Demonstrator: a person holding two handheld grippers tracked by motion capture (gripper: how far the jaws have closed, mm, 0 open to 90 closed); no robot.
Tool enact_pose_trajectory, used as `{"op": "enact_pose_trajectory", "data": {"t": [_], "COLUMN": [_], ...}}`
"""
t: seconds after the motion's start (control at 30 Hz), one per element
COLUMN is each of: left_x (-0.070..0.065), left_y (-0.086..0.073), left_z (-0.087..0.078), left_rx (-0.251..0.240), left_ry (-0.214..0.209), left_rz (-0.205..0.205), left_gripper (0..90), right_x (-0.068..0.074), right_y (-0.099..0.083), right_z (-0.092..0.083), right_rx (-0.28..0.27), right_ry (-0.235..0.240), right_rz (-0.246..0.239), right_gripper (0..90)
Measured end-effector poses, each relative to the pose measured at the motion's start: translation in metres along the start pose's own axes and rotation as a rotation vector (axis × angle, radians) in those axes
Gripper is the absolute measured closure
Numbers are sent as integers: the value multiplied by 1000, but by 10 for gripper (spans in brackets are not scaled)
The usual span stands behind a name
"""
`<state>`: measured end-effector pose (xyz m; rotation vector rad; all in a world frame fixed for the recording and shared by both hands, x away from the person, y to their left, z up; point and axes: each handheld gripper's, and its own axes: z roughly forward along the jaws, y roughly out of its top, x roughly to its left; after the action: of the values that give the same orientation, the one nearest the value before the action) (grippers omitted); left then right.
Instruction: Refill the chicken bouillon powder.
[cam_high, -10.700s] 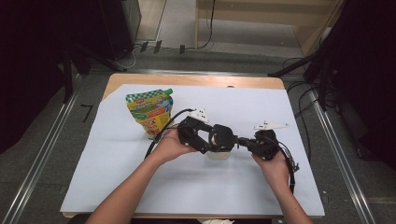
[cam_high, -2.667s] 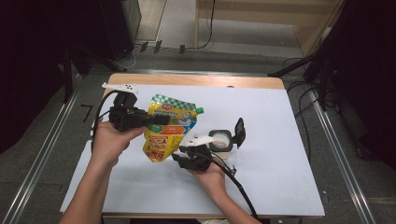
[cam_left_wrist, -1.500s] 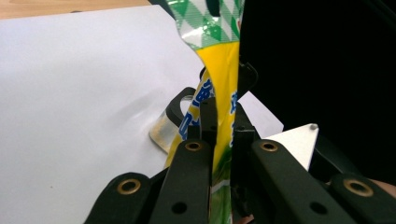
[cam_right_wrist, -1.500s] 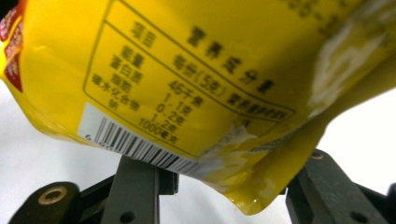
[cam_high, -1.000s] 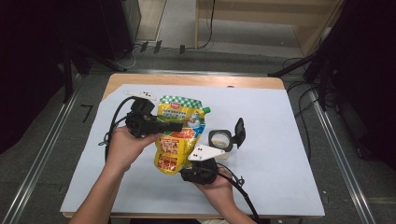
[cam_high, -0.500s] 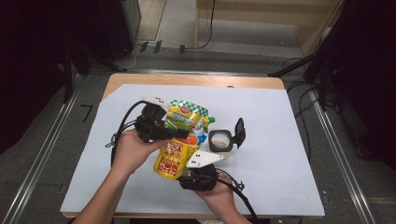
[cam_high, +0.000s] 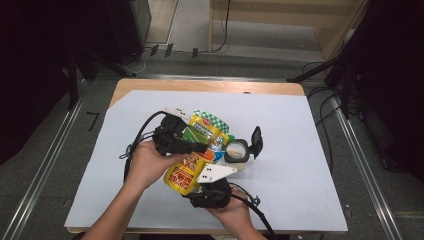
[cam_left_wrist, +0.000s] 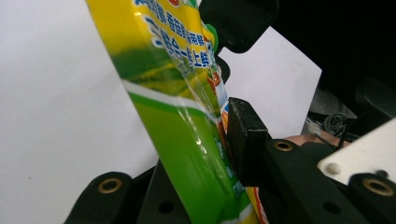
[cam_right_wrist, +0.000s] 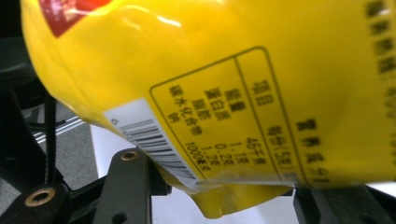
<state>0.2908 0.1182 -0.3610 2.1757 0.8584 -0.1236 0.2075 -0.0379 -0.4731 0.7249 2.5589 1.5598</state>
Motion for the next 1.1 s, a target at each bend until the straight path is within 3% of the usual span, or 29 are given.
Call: {"op": "enact_pose_trajectory", "data": {"t": [0.33,0.67,0.97,1.1], "left_x": [-1,0,2,3], "left_y": [2,3,3,3], "left_z": [8,13,12,12], "left_rx": [30,46,40,63], "left_ry": [2,-5,-51,-63], "left_rz": [-6,-24,-40,-38], "left_gripper": [794,794,741,665], "right_x": [4,5,2,-2], "right_y": [1,1,3,3], "right_z": [1,3,-1,-3], "right_rx": [10,20,2,-22], "right_ry": [20,4,9,47], "right_rz": [-13,-37,-12,40], "right_gripper": [541,536,624,628]}}
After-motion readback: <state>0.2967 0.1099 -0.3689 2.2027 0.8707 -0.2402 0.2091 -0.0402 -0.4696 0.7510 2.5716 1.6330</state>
